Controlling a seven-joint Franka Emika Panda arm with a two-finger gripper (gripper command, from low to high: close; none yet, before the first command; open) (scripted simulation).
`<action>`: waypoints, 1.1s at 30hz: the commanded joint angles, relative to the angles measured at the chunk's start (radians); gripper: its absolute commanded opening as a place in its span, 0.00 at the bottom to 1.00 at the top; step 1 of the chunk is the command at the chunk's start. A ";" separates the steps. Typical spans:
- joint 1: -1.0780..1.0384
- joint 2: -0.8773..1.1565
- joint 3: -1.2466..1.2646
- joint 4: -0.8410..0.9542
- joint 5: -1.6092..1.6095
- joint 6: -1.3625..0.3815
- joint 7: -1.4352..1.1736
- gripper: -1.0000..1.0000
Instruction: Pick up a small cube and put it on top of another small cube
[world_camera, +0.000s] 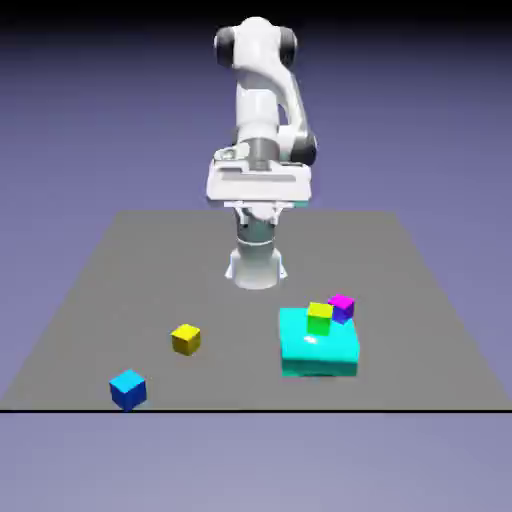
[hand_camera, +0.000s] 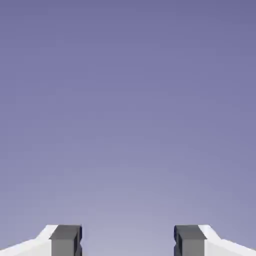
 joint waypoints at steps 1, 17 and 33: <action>-0.027 0.028 0.012 0.018 0.001 -0.011 0.044 0.50; -0.451 0.471 0.211 0.298 0.009 -0.181 0.739 0.50; -0.875 0.915 0.409 0.578 0.018 -0.351 1.435 0.50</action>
